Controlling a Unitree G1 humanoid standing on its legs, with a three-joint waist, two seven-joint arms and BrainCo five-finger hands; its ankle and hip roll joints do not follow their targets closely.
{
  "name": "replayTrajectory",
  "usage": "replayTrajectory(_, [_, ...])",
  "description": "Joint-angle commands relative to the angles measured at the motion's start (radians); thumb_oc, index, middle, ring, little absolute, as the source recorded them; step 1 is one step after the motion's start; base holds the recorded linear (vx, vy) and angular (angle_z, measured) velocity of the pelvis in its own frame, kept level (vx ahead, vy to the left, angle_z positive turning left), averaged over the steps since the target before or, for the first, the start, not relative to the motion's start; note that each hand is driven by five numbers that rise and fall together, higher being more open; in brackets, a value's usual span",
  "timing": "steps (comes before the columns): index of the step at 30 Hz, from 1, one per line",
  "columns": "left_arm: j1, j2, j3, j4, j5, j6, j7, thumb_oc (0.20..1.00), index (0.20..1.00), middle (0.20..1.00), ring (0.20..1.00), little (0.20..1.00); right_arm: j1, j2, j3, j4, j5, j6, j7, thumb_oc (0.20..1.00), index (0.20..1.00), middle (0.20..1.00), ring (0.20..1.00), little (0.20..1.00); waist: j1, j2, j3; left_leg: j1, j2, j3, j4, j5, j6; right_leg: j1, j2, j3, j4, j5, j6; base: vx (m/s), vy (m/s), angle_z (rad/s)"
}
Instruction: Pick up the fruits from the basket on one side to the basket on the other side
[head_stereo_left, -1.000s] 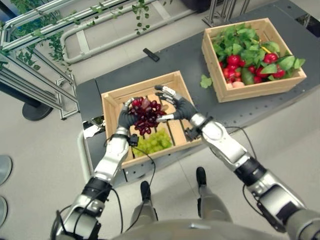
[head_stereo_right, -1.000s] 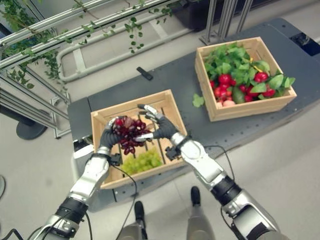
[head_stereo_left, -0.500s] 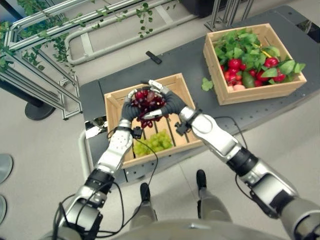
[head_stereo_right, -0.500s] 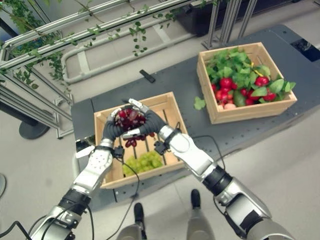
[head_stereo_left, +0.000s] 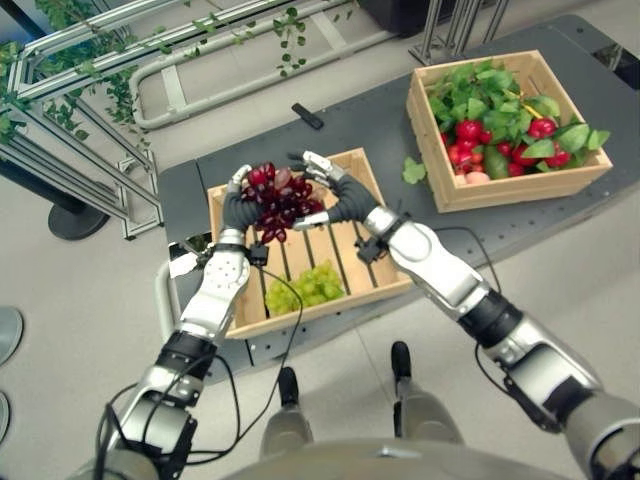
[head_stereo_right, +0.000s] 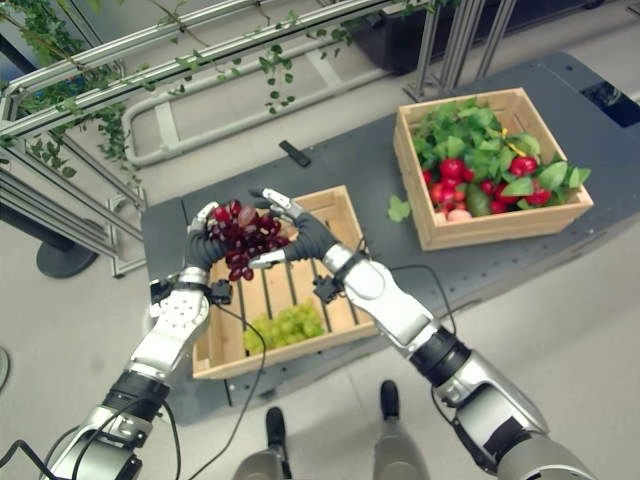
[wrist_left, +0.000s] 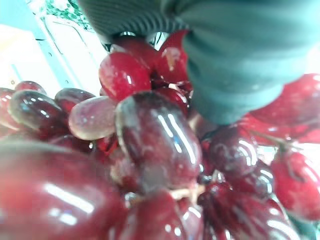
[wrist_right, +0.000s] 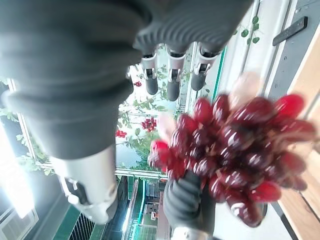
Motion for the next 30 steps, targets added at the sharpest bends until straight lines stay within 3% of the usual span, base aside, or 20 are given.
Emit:
replayTrajectory(1, [-0.097,0.038,0.024,-0.019,-0.041,-0.105,0.003,0.2,0.2,0.2,0.2,0.2,0.011,0.024,-0.071,-0.078,0.047,-0.078,0.013,1.0,1.0,1.0,1.0,1.0,-0.005,0.02,-0.055,-0.085,0.005,-0.026,0.064,0.001,-0.012,0.102,0.038,-0.013,0.044,-0.25,0.015,0.0,0.0,0.0])
replayTrajectory(16, [-0.043,0.029,0.066,-0.102,-0.079,-0.121,-0.069,0.2,0.2,0.2,0.2,0.2,0.218,-0.033,-0.167,-0.036,-0.117,-0.073,0.037,1.0,1.0,1.0,1.0,1.0,-0.013,0.024,-0.058,-0.078,0.0,-0.027,0.066,-0.004,-0.006,0.113,0.031,-0.024,0.041,-0.251,0.021,0.0,0.0,0.0])
replayTrajectory(20, [-0.054,0.036,0.041,-0.104,-0.03,-0.105,-0.082,0.2,0.2,0.2,0.2,0.2,0.225,-0.032,-0.179,-0.008,-0.209,-0.077,0.002,1.0,1.0,1.0,1.0,1.0,-0.016,0.028,-0.058,-0.076,-0.002,-0.029,0.065,-0.004,-0.005,0.115,0.029,-0.024,0.039,-0.25,0.023,0.0,0.0,0.0])
replayTrajectory(30, [-0.171,0.116,-0.077,-0.082,0.178,-0.043,-0.133,0.2,0.2,0.2,0.2,0.2,0.186,0.018,-0.13,0.065,-0.25,-0.064,0.003,1.0,1.0,1.0,1.0,1.0,-0.017,0.038,-0.065,-0.068,-0.005,-0.029,0.061,-0.007,-0.001,0.118,0.024,-0.02,0.037,-0.248,0.029,0.0,0.0,0.0])
